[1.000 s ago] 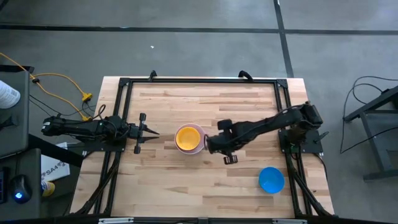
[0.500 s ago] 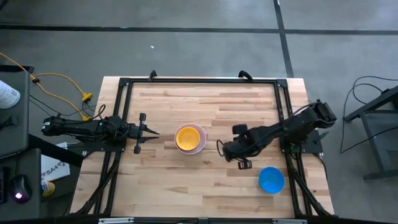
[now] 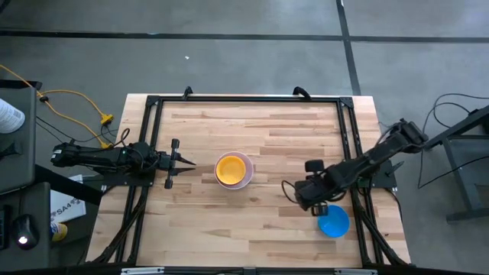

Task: Nest bowls inside each other
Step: Stack the blue bowl on the yellow bowl

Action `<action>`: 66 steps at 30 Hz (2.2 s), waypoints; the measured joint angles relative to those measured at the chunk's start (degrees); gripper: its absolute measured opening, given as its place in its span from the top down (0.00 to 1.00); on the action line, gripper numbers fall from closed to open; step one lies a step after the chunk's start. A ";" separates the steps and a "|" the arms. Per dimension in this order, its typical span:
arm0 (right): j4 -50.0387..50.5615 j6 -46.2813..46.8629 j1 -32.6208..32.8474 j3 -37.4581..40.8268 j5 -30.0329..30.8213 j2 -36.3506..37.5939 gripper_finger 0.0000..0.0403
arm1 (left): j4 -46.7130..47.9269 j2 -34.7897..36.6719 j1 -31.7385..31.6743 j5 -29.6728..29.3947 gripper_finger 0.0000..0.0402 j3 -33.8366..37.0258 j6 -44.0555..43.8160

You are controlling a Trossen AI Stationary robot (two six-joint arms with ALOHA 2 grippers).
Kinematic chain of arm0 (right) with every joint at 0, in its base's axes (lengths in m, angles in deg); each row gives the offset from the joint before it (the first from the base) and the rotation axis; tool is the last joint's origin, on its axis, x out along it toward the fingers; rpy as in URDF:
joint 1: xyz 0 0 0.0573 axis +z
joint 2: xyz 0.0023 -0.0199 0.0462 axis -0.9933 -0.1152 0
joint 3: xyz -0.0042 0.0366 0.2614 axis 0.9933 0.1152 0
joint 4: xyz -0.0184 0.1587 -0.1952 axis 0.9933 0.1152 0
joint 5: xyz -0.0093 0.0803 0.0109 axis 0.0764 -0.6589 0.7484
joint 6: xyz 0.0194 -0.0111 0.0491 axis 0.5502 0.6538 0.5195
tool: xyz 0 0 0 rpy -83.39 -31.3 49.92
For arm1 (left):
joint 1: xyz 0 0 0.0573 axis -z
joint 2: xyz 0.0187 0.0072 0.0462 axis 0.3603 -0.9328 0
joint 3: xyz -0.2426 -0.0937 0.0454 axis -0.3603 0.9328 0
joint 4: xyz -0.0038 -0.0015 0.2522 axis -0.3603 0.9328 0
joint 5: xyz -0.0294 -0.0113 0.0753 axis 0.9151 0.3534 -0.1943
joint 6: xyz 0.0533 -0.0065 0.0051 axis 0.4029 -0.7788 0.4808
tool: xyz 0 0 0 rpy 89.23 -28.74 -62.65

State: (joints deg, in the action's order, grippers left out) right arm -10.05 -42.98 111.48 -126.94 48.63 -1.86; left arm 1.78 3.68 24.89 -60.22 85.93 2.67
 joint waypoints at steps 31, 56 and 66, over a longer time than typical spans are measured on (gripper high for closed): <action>-1.02 -4.18 17.78 8.48 -9.14 8.30 0.74 | 0.01 0.01 0.00 0.00 0.84 0.00 0.00; -13.66 -4.03 17.12 20.10 -7.11 8.19 0.77 | 0.01 0.01 0.00 0.00 0.84 0.00 -0.02; -17.63 -3.52 16.31 22.26 -7.16 8.15 0.77 | 0.00 0.01 0.00 0.00 0.84 0.00 0.00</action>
State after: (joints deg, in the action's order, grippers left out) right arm -27.68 -46.51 127.78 -104.69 41.48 6.29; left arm 1.78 3.69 24.89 -60.22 85.94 2.66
